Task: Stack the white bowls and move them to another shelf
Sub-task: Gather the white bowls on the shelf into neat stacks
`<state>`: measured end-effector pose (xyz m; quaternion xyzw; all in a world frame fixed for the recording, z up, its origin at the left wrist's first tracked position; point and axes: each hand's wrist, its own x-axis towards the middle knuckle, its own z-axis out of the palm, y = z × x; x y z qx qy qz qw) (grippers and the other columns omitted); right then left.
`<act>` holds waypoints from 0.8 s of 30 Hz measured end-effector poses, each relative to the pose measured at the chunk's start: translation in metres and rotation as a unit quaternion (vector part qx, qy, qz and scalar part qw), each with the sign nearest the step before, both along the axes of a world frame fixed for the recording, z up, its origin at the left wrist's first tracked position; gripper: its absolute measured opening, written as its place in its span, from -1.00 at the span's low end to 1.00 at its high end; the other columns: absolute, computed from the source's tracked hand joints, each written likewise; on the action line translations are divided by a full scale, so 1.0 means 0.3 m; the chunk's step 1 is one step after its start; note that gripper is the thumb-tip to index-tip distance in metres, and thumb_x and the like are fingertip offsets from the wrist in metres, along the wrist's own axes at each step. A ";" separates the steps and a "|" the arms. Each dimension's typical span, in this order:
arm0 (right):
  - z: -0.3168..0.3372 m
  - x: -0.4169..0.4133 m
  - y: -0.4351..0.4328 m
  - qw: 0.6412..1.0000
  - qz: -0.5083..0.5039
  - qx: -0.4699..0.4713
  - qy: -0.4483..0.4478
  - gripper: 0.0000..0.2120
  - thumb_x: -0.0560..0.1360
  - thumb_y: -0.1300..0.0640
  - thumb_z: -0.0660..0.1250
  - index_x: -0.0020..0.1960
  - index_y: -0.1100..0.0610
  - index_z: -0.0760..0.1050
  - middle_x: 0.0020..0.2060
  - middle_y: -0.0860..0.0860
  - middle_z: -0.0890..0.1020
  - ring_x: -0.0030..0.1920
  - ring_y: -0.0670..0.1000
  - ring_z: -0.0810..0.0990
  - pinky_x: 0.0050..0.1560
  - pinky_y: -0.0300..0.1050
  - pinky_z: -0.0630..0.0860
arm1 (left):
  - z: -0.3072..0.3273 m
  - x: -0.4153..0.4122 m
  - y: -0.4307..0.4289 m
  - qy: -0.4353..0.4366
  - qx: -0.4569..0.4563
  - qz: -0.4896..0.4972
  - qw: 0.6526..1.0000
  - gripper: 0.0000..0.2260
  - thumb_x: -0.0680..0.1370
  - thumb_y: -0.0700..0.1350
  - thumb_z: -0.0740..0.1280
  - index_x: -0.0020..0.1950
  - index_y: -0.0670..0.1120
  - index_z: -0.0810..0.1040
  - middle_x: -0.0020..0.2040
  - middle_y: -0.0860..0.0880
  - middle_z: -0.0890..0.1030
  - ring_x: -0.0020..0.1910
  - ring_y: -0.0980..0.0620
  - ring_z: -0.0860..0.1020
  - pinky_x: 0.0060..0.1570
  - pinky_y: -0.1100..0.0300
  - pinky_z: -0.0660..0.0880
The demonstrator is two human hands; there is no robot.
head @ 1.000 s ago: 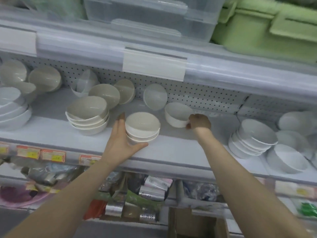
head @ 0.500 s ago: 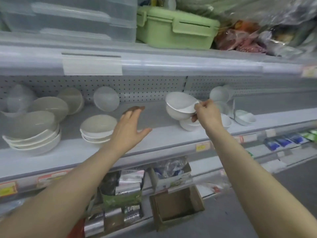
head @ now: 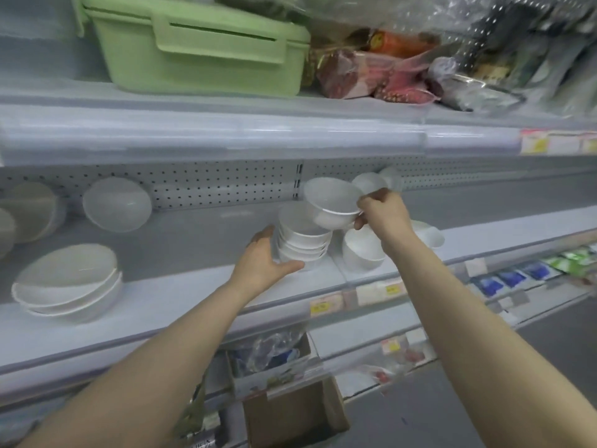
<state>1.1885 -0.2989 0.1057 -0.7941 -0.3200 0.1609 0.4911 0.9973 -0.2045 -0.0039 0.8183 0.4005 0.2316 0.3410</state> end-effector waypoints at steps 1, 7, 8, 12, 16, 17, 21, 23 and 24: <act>-0.007 0.015 0.019 1.000 0.010 -0.001 0.009 -0.89 0.48 0.13 0.25 -0.04 0.12 0.50 -0.52 0.04 0.62 -0.30 0.04 0.54 -0.24 -0.11 0.41 | -0.007 0.023 0.000 -0.010 -0.006 0.003 1.000 -0.24 0.40 0.08 0.55 0.49 -0.09 0.28 0.42 -0.07 0.42 0.40 -0.07 0.38 0.13 0.26 0.30; -0.048 0.056 0.106 0.997 0.075 -0.029 0.013 -0.85 0.50 0.16 0.28 0.05 0.13 0.52 -0.47 0.04 0.63 -0.39 -0.09 0.57 -0.27 -0.23 0.43 | -0.032 0.122 0.024 -0.090 -0.044 0.041 0.994 -0.13 0.21 0.30 0.56 0.42 0.07 0.31 0.29 0.08 0.53 0.23 0.09 0.52 0.09 0.24 0.42; -0.053 0.060 0.115 0.996 0.085 -0.038 0.003 -0.87 0.50 0.17 0.28 0.04 0.14 0.51 -0.45 0.05 0.63 -0.46 -0.17 0.54 -0.34 -0.32 0.41 | -0.032 0.134 0.024 -0.104 -0.040 0.049 0.993 -0.13 0.22 0.27 0.58 0.42 0.07 0.31 0.30 0.10 0.52 0.23 0.11 0.51 0.11 0.25 0.40; -0.097 0.077 0.153 0.993 0.110 -0.051 -0.005 -0.90 0.49 0.20 0.29 -0.02 0.15 0.54 -0.45 0.05 0.61 -0.45 -0.12 0.55 -0.45 -0.37 0.36 | -0.040 0.156 0.021 -0.122 -0.037 0.070 0.989 -0.29 0.31 0.11 0.61 0.35 0.12 0.32 0.23 0.17 0.51 0.17 0.17 0.49 0.08 0.40 0.37; -0.132 0.096 0.176 0.992 0.116 -0.055 -0.017 -0.88 0.48 0.15 0.32 0.01 0.12 0.55 -0.36 0.01 0.63 -0.28 -0.03 0.61 -0.34 -0.36 0.42 | -0.027 0.154 0.009 -0.127 -0.041 0.070 0.989 -0.38 0.34 0.02 0.61 0.20 0.26 0.28 0.11 0.28 0.47 0.06 0.34 0.45 -0.09 0.63 0.27; -0.136 0.101 0.181 0.990 0.121 -0.064 -0.032 -0.86 0.48 0.12 0.33 0.03 0.11 0.55 -0.28 0.02 0.65 -0.19 0.03 0.62 -0.25 -0.27 0.43 | -0.026 0.154 0.007 -0.123 -0.039 0.065 0.990 -0.41 0.34 -0.02 0.61 0.14 0.28 0.29 0.08 0.31 0.47 0.01 0.42 0.46 -0.11 0.63 0.27; -0.135 0.123 0.190 0.978 0.145 -0.129 -0.076 -0.74 0.50 -0.06 0.29 0.13 0.02 0.53 -0.08 0.03 0.66 -0.01 0.08 0.59 -0.08 -0.13 0.44 | -0.031 0.146 0.012 -0.123 -0.037 0.054 0.990 -0.39 0.33 -0.06 0.62 0.14 0.28 0.30 0.08 0.38 0.42 -0.03 0.51 0.43 -0.07 0.67 0.26; -0.135 0.126 0.191 0.973 0.166 -0.143 -0.079 -0.76 0.52 -0.05 0.26 0.09 0.04 0.56 -0.14 0.04 0.69 -0.01 0.09 0.61 -0.05 -0.11 0.46 | -0.037 0.144 0.016 -0.117 -0.035 0.063 0.991 -0.35 0.32 0.01 0.62 0.22 0.23 0.28 0.12 0.30 0.45 0.02 0.35 0.44 -0.07 0.67 0.26; -0.135 0.125 0.195 0.971 0.170 -0.142 -0.083 -0.76 0.52 -0.01 0.25 0.05 0.08 0.58 -0.17 0.06 0.70 -0.02 0.10 0.62 -0.08 -0.12 0.45 | -0.038 0.144 0.015 -0.114 -0.032 0.065 0.991 -0.33 0.32 0.04 0.61 0.26 0.20 0.27 0.14 0.26 0.45 0.07 0.29 0.44 -0.07 0.68 0.25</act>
